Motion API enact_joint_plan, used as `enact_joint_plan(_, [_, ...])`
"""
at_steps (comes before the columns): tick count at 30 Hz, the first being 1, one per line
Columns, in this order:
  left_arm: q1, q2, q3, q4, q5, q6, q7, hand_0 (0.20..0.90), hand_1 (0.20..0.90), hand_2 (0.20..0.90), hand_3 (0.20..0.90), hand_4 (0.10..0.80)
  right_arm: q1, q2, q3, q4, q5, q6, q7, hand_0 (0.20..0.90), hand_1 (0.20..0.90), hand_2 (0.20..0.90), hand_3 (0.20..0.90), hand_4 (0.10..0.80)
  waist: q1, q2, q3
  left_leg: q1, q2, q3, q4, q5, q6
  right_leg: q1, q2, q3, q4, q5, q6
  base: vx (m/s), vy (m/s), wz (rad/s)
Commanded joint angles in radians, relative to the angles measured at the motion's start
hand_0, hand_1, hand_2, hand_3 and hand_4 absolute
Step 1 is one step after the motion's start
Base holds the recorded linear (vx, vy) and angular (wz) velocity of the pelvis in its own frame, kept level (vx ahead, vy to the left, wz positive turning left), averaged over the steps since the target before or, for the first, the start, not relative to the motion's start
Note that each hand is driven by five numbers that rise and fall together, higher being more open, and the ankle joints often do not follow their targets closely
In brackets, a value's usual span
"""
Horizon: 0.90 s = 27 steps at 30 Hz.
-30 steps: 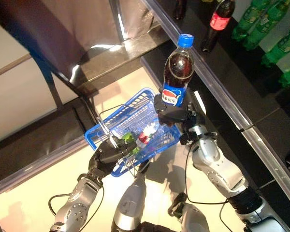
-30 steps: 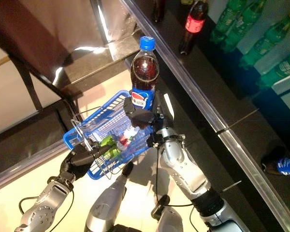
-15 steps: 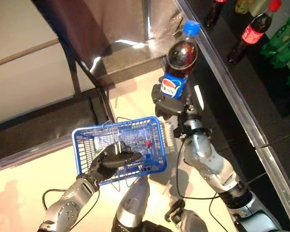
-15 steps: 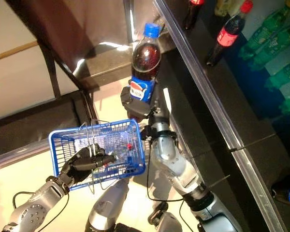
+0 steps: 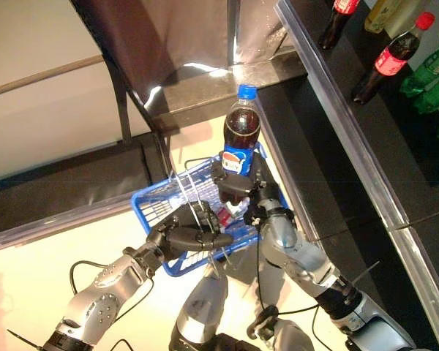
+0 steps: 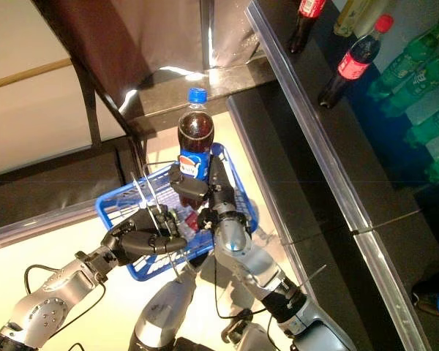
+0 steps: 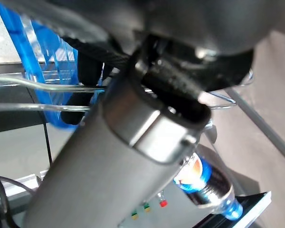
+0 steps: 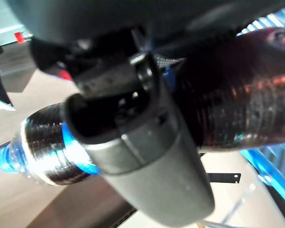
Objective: Pick up the drink and place into the basket.
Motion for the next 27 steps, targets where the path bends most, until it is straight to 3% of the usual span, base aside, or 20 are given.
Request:
enact_joint_plan(1, [-0.148, -0.063, 0.082, -0.376, -0.107, -0.229, -0.238, 0.300, 0.300, 0.300, 0.200, 0.100, -0.111, 0.098, 0.029, 0.005, -0.127, -0.118, 0.001, 0.300, 0.300, 0.300, 0.200, 0.100, 0.002, 0.031, -0.246, 0.033, -0.001, -0.046, 0.103, -0.075, 0.020, -0.014, 0.022, -0.011, -0.019, 0.119, -0.077, 0.055, 0.005, 0.04])
enact_joint_plan(11, [-0.198, -0.027, 0.113, -0.426, -0.144, -0.317, -0.301, 0.300, 0.300, 0.300, 0.200, 0.100, -0.091, 0.121, 0.015, 0.219, -0.188, -0.106, -0.055, 0.300, 0.300, 0.300, 0.200, 0.100, 0.035, 0.028, -0.241, 0.016, -0.016, -0.069, 0.115, -0.082, 0.023, -0.010, 0.012, -0.038, -0.008, 0.113, -0.071, 0.029, -0.002, 0.08])
enact_joint_plan(17, [-0.272, -0.046, 0.060, -0.467, -0.201, -0.346, -0.361, 0.300, 0.300, 0.300, 0.200, 0.100, -0.088, 0.180, 0.030, 0.365, -0.179, -0.141, -0.062, 0.300, 0.300, 0.300, 0.200, 0.100, 0.047, 0.015, -0.221, 0.003, -0.023, -0.084, 0.119, -0.083, 0.023, -0.013, 0.009, -0.048, -0.007, 0.117, -0.068, 0.008, -0.039, 0.13])
enact_joint_plan(27, [-0.372, -0.105, -0.046, -0.471, -0.163, -0.375, -0.310, 0.300, 0.300, 0.300, 0.200, 0.100, -0.107, 0.258, 0.099, 0.491, -0.173, -0.130, -0.016, 0.300, 0.300, 0.300, 0.200, 0.100, 0.040, 0.012, -0.195, -0.013, -0.029, -0.078, 0.122, -0.081, 0.025, -0.033, 0.000, -0.043, 0.001, 0.128, -0.063, -0.002, -0.004, 0.03])
